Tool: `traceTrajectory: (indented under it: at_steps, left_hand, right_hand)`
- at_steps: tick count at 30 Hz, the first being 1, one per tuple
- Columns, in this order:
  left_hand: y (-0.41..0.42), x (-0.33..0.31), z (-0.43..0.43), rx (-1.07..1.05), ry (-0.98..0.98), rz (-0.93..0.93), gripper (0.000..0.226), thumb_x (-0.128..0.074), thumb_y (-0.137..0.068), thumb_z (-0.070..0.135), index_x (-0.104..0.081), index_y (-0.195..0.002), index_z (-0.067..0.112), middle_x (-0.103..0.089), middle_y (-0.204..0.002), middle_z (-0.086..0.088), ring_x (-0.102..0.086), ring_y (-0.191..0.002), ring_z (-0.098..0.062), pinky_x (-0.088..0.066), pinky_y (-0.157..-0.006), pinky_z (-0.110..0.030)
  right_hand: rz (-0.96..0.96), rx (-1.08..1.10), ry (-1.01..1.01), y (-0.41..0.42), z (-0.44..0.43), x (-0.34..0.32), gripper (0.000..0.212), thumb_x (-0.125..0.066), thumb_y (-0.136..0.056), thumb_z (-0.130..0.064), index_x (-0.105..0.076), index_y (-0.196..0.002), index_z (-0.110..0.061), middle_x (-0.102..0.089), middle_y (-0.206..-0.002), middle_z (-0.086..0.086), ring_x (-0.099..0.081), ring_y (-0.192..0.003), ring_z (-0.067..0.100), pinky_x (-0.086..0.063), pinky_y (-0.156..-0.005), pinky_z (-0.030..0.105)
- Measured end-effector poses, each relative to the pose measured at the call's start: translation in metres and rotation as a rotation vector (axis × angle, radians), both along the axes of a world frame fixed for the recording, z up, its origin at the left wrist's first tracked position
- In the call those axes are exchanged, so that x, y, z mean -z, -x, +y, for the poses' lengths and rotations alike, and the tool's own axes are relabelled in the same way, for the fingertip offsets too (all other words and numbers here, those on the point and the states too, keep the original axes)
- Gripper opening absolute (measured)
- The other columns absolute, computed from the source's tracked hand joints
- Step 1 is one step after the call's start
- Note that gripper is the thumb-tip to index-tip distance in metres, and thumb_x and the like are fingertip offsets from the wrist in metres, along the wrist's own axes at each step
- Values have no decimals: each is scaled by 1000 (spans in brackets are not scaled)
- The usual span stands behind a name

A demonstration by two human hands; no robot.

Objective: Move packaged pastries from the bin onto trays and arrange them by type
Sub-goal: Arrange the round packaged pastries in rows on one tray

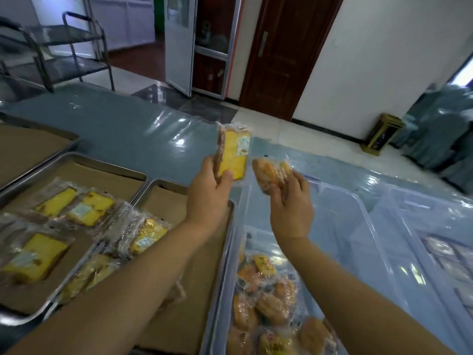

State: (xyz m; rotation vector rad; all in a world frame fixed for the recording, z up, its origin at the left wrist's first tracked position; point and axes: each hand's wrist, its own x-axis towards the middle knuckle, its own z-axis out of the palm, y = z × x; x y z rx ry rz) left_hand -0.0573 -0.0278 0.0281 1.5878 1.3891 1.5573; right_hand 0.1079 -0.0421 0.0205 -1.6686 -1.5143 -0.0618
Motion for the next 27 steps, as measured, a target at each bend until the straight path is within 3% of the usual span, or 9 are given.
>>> traceTrajectory:
  at_steps: [9,15,18,21,23,26,27]
  left_hand:
    - [184,12,-28,-83,87,-111,12,-52,-85,34,-52,-97,32,-62,-78,6,-62,-70,-16,-52,-66,-45]
    - [335,49,-62,-252,213,-30,4,-56,-89,28,-52,-90,28,-58,-73,4,-56,-62,-4,-48,-56,-37]
    - [402,69,-76,-286,367,11,7,-55,-87,24,-54,-94,25,-62,-80,0,-59,-71,-17,-48,-64,-36]
    - [446,93,-80,-257,562,55,19,-52,-84,18,-53,-103,19,-60,-83,-3,-58,-73,-22,-46,-64,-37]
    - [463,111,-78,-228,636,113,21,-51,-83,11,-53,-104,7,-54,-75,-2,-54,-69,-24,-43,-60,-37]
    - [472,139,-70,-120,722,191,26,-53,-86,8,-52,-112,7,-47,-73,4,-50,-68,-17,-42,-55,-29]
    - [470,146,-68,-71,730,167,29,-53,-87,7,-51,-117,9,-48,-76,6,-51,-68,-11,-41,-52,-21]
  right_hand:
    - [-65,-284,-50,200,0,-16,37,-50,-93,-35,-52,-127,-21,-49,-129,1,-54,-107,19,-42,-80,26]
    - [-36,-459,55,356,-4,26,29,-50,-93,-33,-56,-119,-22,-49,-129,-4,-56,-106,18,-43,-79,28]
    - [-21,-508,128,422,-8,47,30,-52,-93,-33,-56,-120,-22,-49,-133,-3,-55,-109,19,-46,-78,33]
    - [-67,-493,189,456,-7,62,32,-49,-93,-37,-55,-122,-22,-47,-136,-3,-55,-109,22,-49,-79,37]
    - [-94,-506,198,466,-2,70,32,-49,-94,-37,-56,-119,-20,-49,-134,0,-56,-106,23,-47,-77,35]
    - [-121,-480,236,471,12,78,31,-49,-93,-37,-55,-118,-19,-50,-131,0,-57,-104,25,-44,-75,32]
    - [-127,-463,247,472,17,81,30,-49,-93,-37,-55,-117,-19,-50,-131,-1,-57,-103,25,-44,-74,32]
